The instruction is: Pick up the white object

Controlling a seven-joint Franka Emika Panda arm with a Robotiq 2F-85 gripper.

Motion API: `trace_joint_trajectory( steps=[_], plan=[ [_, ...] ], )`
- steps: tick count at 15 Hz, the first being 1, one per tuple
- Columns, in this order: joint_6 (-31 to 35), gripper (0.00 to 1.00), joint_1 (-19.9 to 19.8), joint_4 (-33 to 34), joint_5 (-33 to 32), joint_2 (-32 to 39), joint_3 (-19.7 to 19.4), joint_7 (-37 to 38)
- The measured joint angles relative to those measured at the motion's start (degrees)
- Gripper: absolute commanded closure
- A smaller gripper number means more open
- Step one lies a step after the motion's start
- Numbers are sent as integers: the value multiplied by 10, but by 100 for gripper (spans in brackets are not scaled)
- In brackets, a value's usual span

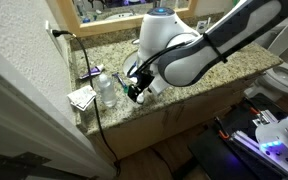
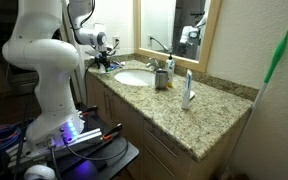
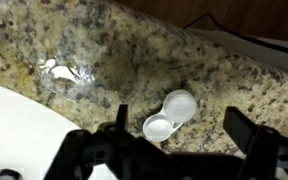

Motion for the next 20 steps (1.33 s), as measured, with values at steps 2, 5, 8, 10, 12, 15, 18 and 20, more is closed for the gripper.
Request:
trace_joint_trajectory(
  steps=[2, 5, 8, 10, 12, 15, 18, 20],
  plan=[
    [-1, 19, 0, 0, 1, 1, 1, 0],
    [-1, 3, 0, 0, 1, 1, 2, 0],
    [-1, 0, 0, 0, 1, 2, 2, 0],
    [-1, 25, 0, 0, 2, 3, 2, 0],
    [-1, 33, 0, 0, 5, 6, 4, -2],
    [-1, 55, 0, 0, 9, 11, 6, -3],
    [-1, 57, 0, 0, 9, 12, 7, -3],
    [-1, 55, 0, 0, 9, 12, 6, -2]
  ],
)
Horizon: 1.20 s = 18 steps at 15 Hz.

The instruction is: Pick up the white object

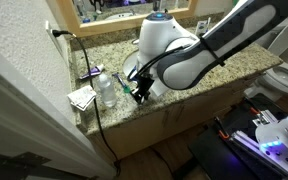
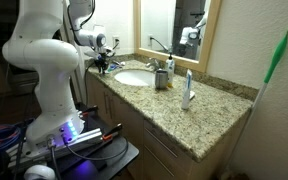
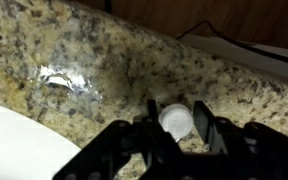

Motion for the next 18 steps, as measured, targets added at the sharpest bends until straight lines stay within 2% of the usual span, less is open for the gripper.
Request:
trace_joint_trajectory(
  steps=[2, 3, 4, 5, 6, 8, 9, 14, 15, 18],
  plan=[
    [0, 52, 0, 0, 0, -1, -1, 0],
    [-1, 48, 0, 0, 0, -1, -1, 0],
    [-2, 40, 0, 0, 0, -1, -1, 0],
    [-4, 25, 0, 0, 0, -1, -1, 0],
    [-6, 16, 0, 0, 0, -1, -1, 0],
    [-9, 2, 0, 0, 0, -2, -1, 1],
    [-10, 0, 0, 0, 0, -2, -1, 1],
    [-12, 0, 0, 1, -1, -7, -1, 1],
    [-12, 19, 0, 1, -1, -6, -1, 1],
    [-16, 40, 0, 1, -1, -6, -1, 1]
  ],
)
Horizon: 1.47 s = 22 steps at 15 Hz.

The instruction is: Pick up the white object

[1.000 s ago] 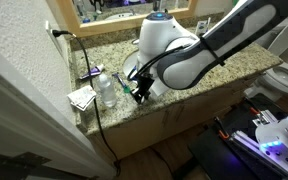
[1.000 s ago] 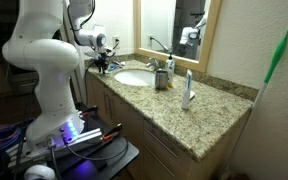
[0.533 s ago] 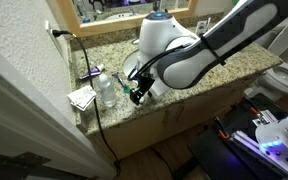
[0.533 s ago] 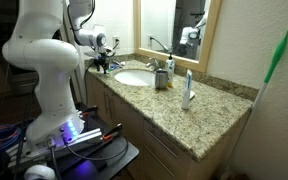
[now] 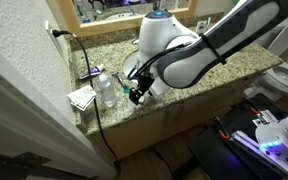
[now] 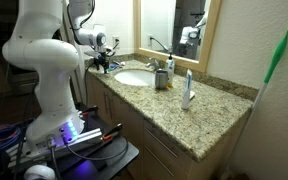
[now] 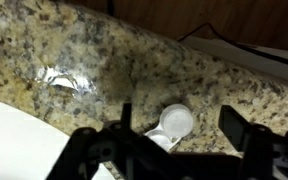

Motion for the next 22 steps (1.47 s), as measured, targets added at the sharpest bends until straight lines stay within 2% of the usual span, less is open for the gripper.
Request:
trace_joint_trajectory(
  steps=[8, 9, 10, 11, 12, 13, 15, 22],
  plan=[
    [-10, 94, 0, 3, 0, 0, 0, 0],
    [-12, 92, 0, 4, 0, -1, 0, 0],
    [-14, 98, 0, 5, 0, -1, 0, 0],
    [-17, 99, 0, 6, 0, -1, 0, 0],
    [-20, 96, 0, 7, 0, -1, 0, 0],
    [-24, 72, 0, 8, 0, -1, 0, 0],
    [-28, 72, 0, 10, 0, -1, 0, 0],
    [-31, 23, -1, 2, -1, -30, -10, 15]
  ],
)
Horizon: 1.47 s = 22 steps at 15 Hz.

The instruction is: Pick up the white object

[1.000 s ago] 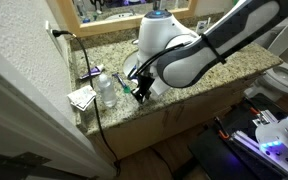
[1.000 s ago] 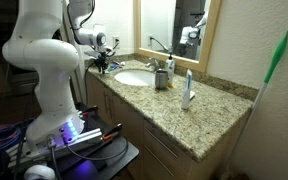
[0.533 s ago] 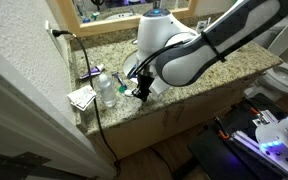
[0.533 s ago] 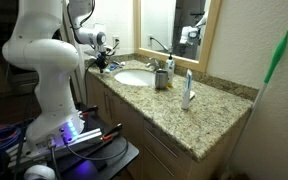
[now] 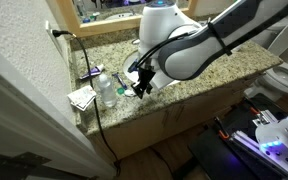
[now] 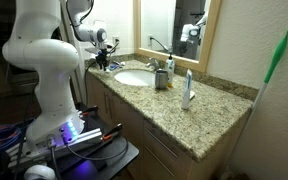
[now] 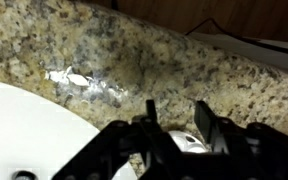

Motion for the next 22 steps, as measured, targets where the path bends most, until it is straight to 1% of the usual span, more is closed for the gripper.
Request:
trace_joint_trajectory(
  steps=[2, 3, 4, 6, 8, 11, 14, 15, 16, 18, 19, 20, 21, 22],
  plan=[
    [2, 9, -1, -11, -2, -23, -8, 16],
    [3, 28, -2, -18, -4, -34, -11, 25],
    [3, 0, -3, -24, -5, -44, -12, 32],
    [4, 0, -4, -31, -6, -54, -13, 38],
    [15, 0, -4, -27, -19, -48, -12, 38],
    [48, 0, -3, -10, -43, -16, -11, 38],
    [69, 0, -2, 11, -49, 24, -14, 37],
    [75, 5, -2, 16, -50, 34, -15, 37],
    [77, 26, -1, 20, -51, 39, -16, 37],
    [76, 31, -1, 21, -49, 41, -16, 37],
    [76, 36, -1, 21, -48, 41, -16, 37],
    [76, 45, 0, 21, -48, 41, -16, 37],
    [76, 51, 0, 21, -48, 41, -16, 37],
    [76, 58, 1, 21, -48, 41, -16, 37]
  ],
)
